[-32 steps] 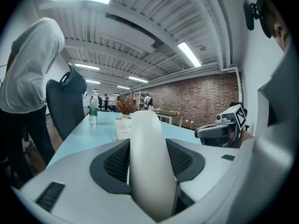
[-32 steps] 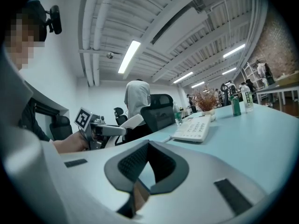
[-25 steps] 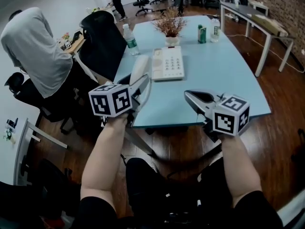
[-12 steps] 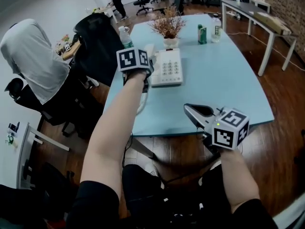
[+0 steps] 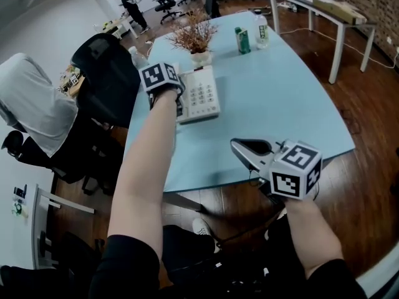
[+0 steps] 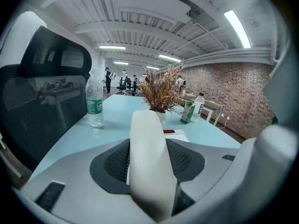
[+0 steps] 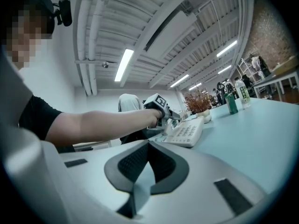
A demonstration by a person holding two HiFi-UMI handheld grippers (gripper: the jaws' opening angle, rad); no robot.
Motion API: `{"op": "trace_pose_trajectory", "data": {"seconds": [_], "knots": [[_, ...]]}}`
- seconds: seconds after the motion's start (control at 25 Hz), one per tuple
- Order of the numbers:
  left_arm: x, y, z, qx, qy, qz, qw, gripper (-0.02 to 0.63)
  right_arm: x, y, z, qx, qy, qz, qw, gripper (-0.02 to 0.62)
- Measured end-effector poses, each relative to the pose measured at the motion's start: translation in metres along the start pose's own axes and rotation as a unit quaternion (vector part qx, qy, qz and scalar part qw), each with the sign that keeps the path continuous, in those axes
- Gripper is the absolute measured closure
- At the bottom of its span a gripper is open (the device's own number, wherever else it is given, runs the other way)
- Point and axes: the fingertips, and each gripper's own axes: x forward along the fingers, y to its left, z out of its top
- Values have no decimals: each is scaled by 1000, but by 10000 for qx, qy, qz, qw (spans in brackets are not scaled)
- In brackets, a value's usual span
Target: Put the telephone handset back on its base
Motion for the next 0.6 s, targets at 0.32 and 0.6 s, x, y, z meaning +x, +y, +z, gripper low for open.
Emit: {"op": "trace_pose_trajectory", "data": {"seconds": [0.32,0.6], "knots": [[7,5,-9,16,103,205,9997,388,2,0,-3,27,-1,66,10000,581],[15,9,-17,-55,178,259,9995,387,-1,-1,-2,31,-17,42,10000,581]]}}
